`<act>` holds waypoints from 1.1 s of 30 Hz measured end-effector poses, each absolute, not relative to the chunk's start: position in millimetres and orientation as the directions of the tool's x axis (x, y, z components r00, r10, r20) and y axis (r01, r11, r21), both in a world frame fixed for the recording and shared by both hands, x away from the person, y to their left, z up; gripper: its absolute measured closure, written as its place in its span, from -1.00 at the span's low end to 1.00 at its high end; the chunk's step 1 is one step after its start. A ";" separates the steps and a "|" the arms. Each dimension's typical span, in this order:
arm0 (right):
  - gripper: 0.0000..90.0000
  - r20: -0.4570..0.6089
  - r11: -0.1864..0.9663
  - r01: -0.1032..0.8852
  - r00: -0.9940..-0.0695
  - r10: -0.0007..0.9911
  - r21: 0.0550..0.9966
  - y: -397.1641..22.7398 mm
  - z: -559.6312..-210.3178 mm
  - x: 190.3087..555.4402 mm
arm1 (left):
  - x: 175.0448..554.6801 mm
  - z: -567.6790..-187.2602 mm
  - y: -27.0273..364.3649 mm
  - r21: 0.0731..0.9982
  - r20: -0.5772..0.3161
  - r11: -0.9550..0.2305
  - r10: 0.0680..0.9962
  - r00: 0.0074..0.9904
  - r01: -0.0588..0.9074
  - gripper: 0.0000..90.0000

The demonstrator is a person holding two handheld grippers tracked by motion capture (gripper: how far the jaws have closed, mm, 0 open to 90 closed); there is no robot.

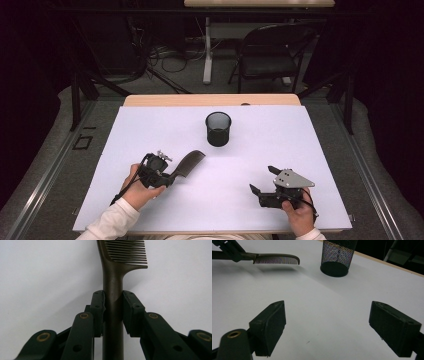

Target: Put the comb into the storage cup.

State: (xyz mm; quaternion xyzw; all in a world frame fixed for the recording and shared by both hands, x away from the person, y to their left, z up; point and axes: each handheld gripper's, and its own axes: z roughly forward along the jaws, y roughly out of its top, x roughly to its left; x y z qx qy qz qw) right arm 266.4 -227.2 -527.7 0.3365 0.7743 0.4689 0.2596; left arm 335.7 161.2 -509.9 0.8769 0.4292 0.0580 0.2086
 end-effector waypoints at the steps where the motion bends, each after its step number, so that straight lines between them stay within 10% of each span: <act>1: -0.69 -0.087 0.334 0.277 -0.639 0.764 0.901 -227.2 -527.7 266.4 | 335.6 -509.2 161.1 0.419 -0.084 -0.540 0.777 0.623 0.730 0.61; 33: -0.69 -0.082 0.334 0.284 -0.639 0.765 0.899 -226.9 -528.8 267.1 | 336.0 -477.7 156.9 0.568 -0.077 -0.484 0.774 0.629 0.665 0.61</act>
